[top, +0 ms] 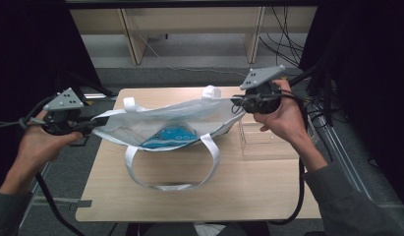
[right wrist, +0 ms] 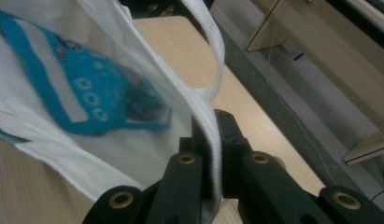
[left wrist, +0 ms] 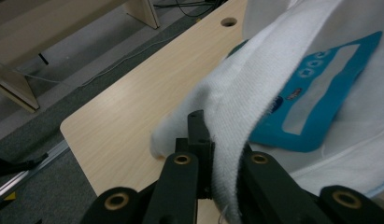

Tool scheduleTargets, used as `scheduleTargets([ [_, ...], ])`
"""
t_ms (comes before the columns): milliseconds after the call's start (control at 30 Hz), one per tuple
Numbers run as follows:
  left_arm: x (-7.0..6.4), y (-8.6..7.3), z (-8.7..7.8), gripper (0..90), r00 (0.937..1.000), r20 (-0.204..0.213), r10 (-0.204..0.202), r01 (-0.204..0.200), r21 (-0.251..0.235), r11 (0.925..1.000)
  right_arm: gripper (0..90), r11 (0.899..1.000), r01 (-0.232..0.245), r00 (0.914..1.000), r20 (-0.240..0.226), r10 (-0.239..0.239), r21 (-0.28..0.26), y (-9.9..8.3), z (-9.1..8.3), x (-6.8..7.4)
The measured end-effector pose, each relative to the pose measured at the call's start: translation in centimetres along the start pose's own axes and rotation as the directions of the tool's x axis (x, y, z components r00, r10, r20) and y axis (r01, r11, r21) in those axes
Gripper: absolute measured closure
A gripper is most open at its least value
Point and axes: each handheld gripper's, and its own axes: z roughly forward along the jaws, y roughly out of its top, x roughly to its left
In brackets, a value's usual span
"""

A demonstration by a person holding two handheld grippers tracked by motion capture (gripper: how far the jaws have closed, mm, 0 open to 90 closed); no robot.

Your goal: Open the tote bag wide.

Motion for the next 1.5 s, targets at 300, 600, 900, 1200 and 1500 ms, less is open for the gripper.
scheduleTargets([
  [300,0.6,1.3,-0.8,86.5,0.9994,0.023,-0.027,0.028,-0.071,0.9970,88.3,1.000,-0.016,0.9998,0.006,0.017,-0.015,1.2,-1.0,-1.0],
  [600,1.1,-1.4,3.2,86.3,0.9950,0.058,-0.082,0.083,-0.019,0.9964,88.3,0.998,-0.051,0.9987,-0.003,0.051,0.029,-1.7,2.4,-0.9],
  [900,1.5,-4.0,6.4,86.1,0.9945,0.075,-0.073,0.069,0.059,0.9959,88.2,0.989,-0.093,0.9949,-0.028,0.097,0.117,-4.0,6.0,0.0],
  [1200,2.5,-7.0,10.7,86.1,0.9878,0.057,-0.145,0.134,0.157,0.9783,88.0,0.978,-0.123,0.9902,-0.045,0.132,0.169,-6.6,9.7,1.7],
  [1500,1.4,-11.9,15.2,85.9,0.9767,0.071,-0.203,0.174,0.292,0.9404,88.0,0.968,-0.133,0.9868,-0.062,0.149,0.212,-10.5,12.9,4.3],
])
